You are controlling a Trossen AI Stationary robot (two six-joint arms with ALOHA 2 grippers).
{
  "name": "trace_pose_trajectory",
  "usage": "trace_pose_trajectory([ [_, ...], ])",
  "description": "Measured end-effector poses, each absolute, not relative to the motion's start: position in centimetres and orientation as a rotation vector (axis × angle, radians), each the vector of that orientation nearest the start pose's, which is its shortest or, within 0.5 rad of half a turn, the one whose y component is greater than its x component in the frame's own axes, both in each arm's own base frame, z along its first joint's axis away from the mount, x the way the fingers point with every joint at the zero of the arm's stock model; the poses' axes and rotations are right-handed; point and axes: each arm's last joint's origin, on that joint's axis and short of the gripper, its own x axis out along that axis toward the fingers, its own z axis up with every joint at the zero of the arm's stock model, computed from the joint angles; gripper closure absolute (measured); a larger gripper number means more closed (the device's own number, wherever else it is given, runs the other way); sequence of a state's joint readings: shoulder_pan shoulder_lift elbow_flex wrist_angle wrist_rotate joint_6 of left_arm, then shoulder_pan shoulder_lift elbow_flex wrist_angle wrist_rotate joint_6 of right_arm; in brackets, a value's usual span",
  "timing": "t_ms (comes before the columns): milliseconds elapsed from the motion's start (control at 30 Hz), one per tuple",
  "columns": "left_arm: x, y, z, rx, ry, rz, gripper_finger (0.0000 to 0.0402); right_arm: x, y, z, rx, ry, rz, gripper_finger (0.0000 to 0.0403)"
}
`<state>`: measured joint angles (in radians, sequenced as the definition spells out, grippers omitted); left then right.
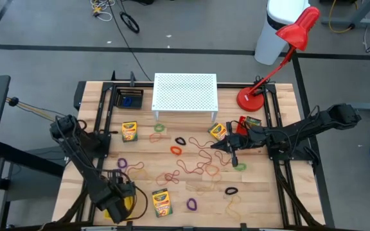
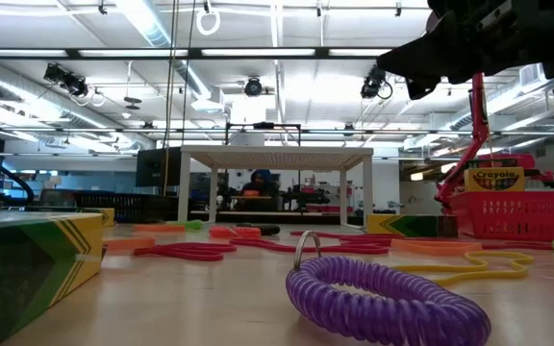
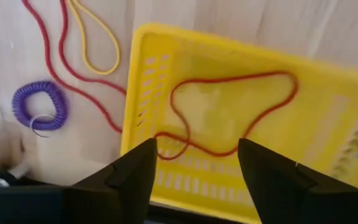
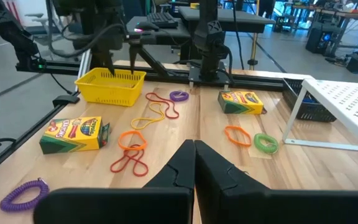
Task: Pick & Place Office Desk Supplies
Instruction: Put the right orange rubber band into the yellow bin
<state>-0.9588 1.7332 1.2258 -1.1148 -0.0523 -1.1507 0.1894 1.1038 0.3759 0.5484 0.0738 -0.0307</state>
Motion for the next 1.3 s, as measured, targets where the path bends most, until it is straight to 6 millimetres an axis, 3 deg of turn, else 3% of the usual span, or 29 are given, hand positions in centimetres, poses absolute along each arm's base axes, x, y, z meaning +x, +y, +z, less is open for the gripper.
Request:
trace_pose_trajectory([
  [133,18.0,-25.1,20.9,-0.217,1.477,0.200,0.0248,21.6,3.9,20.4,-0.054,0.176,0.118,0.0397],
  [267,18.5,-24.9,22.2,-0.280,1.334,0.191,0.0364,21.6,3.9,20.4,-0.054,0.175,0.118,0.0397],
  [333,18.6,-24.4,23.1,-0.279,1.250,0.210,0.0389,21.6,3.9,20.4,-0.053,0.175,0.118,0.0397],
  [600,19.0,-21.5,26.2,-0.215,0.894,0.178,0.0397,21.6,3.9,20.7,-0.045,0.140,0.116,0.0397],
  [733,19.0,-19.4,24.5,-0.262,0.752,0.069,0.0397,21.6,3.9,20.7,-0.046,0.142,0.104,0.0397],
  [1000,20.4,-13.5,20.4,-0.282,0.267,-0.158,0.0397,21.6,3.8,20.7,-0.039,0.143,0.089,0.0397],
  [1167,21.4,-8.8,19.0,-0.267,0.083,0.057,0.0379,21.6,3.7,20.7,-0.026,0.145,0.044,0.0397],
  [1300,22.6,-5.5,18.7,-0.247,0.068,0.220,0.0369,21.6,3.7,20.7,-0.025,0.144,0.042,0.0397],
])
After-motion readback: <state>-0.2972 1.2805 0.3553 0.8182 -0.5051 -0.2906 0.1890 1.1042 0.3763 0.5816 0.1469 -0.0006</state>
